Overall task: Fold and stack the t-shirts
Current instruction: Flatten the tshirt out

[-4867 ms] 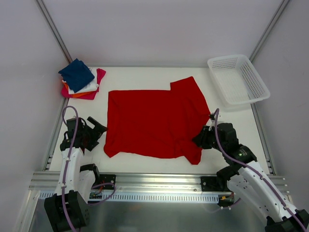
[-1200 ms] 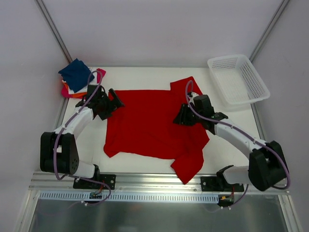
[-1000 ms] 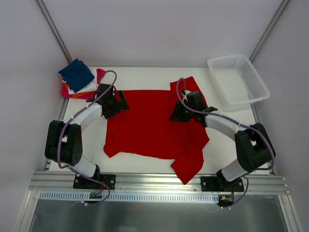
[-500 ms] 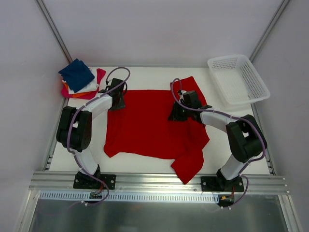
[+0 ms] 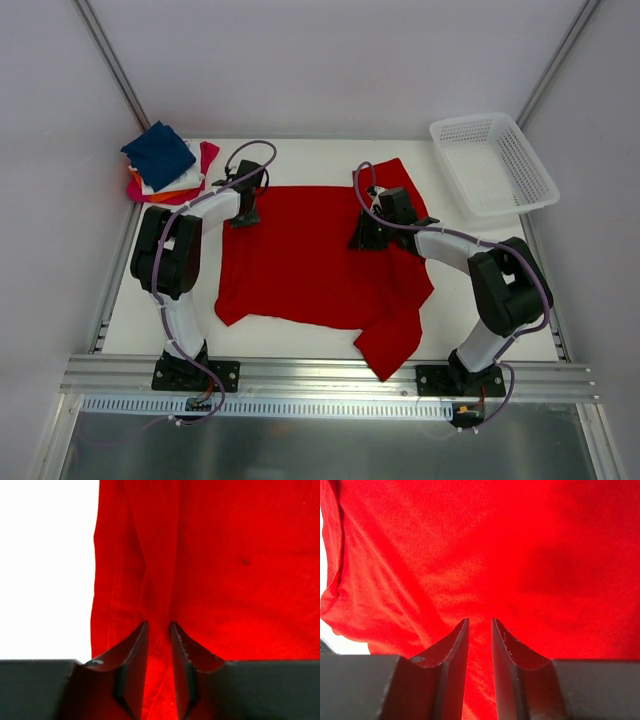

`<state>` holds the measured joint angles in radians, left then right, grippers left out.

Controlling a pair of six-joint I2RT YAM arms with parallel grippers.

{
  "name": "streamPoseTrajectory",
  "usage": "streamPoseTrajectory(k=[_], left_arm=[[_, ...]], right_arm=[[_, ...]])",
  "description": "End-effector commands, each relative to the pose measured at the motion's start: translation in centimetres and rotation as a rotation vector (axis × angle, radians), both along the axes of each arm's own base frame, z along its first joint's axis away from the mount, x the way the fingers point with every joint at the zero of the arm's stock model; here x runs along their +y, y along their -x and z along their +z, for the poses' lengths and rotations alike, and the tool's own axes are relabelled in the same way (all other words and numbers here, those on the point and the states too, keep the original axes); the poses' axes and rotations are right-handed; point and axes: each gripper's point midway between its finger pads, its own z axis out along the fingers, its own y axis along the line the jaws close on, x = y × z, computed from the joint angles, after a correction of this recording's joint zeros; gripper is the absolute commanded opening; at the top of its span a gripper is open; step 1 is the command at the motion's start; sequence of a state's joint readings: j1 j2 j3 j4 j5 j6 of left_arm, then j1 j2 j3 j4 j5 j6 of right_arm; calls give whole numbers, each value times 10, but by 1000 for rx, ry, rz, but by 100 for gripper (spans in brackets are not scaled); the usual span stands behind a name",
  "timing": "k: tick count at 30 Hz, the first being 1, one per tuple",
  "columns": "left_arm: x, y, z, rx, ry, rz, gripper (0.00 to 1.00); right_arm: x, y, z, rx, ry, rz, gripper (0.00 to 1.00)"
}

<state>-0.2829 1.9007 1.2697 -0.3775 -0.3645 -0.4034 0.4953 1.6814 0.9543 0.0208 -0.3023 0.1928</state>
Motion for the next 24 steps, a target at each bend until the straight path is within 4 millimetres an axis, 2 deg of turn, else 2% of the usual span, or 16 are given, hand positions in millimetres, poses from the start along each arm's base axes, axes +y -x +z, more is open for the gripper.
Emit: streamPoseTrajectory(k=[1,3,7,13,24], left_arm=[[-1,-6,12,-17,-29,-15,21],[2,-5,14,-15,-43,-10,13],[12,1,19,-16,-89,4,11],[28,9,24,-1,-165,39,2],[52,12,51,-7,-302,90,0]], right_arm=[[10,-10,22,-72,-49,31,27],[11,-9,19,-62,-51,35,27],[12,-8,15,-58,-57,34,27],[13,-8,16,-62,-61,38,27],[16,-9,14,-58,-77,42,26]])
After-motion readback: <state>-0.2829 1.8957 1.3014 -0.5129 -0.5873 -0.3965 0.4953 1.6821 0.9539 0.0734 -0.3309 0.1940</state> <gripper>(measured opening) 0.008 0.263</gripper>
